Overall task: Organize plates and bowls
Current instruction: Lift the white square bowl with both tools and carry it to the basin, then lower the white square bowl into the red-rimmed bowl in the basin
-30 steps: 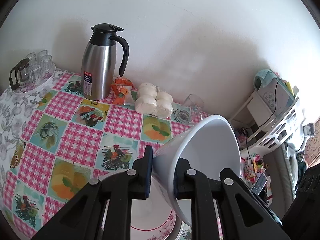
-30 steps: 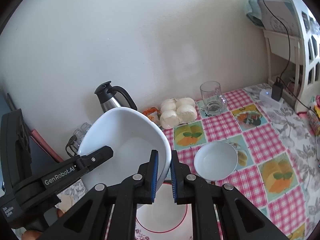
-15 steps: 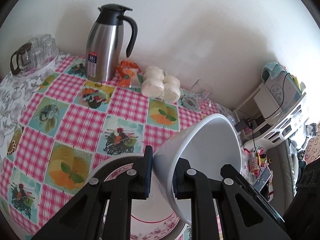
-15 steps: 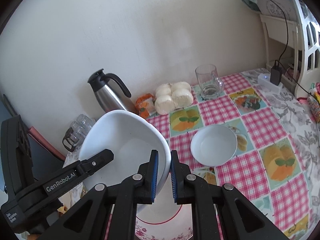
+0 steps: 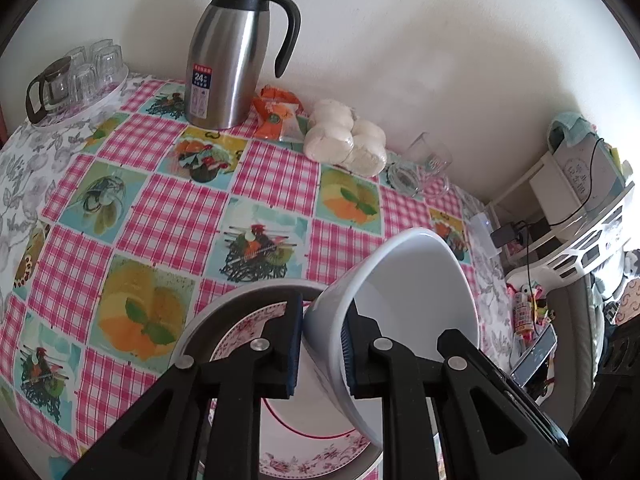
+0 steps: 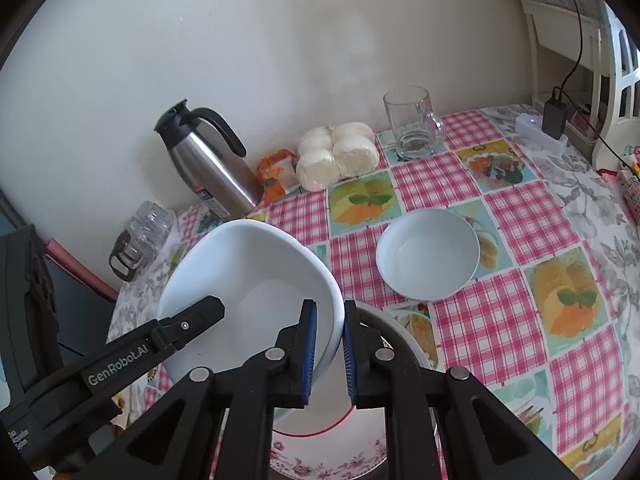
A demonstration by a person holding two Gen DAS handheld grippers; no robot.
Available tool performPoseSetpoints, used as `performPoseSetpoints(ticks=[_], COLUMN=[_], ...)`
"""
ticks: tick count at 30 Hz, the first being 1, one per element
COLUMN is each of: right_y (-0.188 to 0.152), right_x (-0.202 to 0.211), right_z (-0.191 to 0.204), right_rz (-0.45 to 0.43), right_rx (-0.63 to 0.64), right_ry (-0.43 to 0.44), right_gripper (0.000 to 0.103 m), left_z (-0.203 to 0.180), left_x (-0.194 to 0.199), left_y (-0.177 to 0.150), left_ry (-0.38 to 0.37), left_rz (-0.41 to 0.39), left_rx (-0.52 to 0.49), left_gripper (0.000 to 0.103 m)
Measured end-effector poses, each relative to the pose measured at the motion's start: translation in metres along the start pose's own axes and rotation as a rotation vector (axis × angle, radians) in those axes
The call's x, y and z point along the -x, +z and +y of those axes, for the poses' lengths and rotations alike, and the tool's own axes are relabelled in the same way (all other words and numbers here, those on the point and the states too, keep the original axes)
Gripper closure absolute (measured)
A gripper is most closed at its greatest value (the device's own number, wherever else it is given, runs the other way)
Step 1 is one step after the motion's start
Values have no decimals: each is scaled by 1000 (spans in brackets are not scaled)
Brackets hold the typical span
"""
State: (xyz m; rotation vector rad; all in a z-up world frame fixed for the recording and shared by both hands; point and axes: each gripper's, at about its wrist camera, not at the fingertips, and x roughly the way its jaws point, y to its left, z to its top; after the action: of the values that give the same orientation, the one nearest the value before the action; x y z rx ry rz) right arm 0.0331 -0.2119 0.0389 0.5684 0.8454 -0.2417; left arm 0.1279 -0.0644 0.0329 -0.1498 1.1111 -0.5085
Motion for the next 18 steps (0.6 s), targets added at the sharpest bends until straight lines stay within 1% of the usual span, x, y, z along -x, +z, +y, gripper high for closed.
performPoseSetpoints(ticks=[18], right_y=[-15], right_x=[-15], right_z=[-1], right_rz=[71], right_rx=[13], right_ry=[-37], right_gripper=[87], left_z=[7], left_x=[-14], left_y=[-17], left_ry=[55], left_rz=[54], left_rx=[-5], left_gripper=[86])
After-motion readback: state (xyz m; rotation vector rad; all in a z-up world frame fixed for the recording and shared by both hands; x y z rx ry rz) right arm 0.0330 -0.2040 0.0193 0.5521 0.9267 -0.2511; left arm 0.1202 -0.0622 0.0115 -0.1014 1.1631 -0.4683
